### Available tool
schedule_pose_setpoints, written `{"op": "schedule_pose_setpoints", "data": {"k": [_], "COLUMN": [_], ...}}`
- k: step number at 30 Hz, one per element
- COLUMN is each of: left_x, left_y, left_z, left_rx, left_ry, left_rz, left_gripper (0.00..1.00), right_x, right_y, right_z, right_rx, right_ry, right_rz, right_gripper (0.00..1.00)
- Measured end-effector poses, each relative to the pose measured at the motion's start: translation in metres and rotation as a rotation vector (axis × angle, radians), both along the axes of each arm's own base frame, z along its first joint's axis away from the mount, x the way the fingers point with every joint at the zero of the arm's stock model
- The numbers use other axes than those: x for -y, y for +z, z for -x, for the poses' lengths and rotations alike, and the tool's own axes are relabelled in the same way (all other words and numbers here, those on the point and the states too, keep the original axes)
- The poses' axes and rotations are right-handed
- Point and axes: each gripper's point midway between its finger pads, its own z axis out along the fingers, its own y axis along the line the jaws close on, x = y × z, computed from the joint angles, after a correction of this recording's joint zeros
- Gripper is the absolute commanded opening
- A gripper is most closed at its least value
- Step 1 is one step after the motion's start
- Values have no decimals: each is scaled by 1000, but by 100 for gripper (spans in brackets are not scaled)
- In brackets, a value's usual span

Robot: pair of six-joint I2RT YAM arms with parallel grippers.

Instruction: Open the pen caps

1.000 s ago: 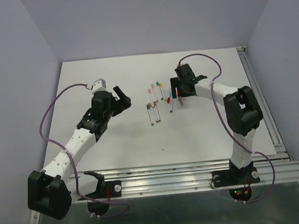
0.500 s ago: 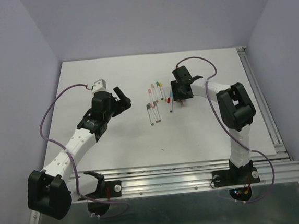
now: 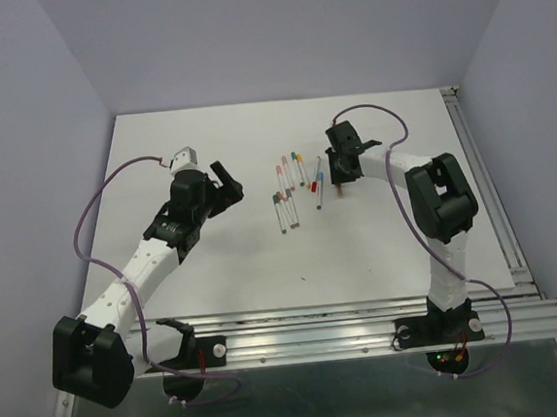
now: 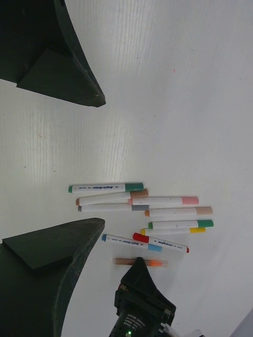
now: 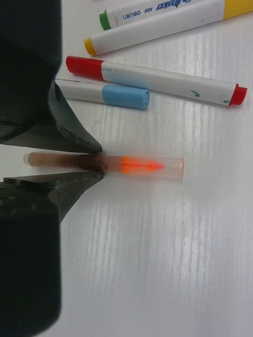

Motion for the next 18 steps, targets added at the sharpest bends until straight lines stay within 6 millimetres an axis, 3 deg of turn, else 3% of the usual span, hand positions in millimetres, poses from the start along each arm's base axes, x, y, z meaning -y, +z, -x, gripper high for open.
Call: {"op": "schedule_pose_setpoints", "data": {"k": [2,3,7,11,16,18], "left_x": [0,-1,-2,-2,14,27], "left_y": [-1,-2,-5,-5,-9,-9], "left_z": [0,-1,-1,-2,0,0], "left_rx": [-2,-4,-13,-13,-35,-37], "left_ry": [2,3,7,6,-61,-111], "left_rz": [-1,-2,-5,-4,40,81], "left_gripper": [99,99,99,99,99,99], "right_x": [0,1,6,16,25,17], "right_y": [0,0,0,0,1,9], "right_z": [1,1,6,24,69,93], "right_rx": [9,16,46,47,20,20], "right_ry": [1,1,-18,-43,-22,30], "right_rz": [-3,-5,-5,11,10,-51], "right_gripper": [12,1,1,1,1,1]}}
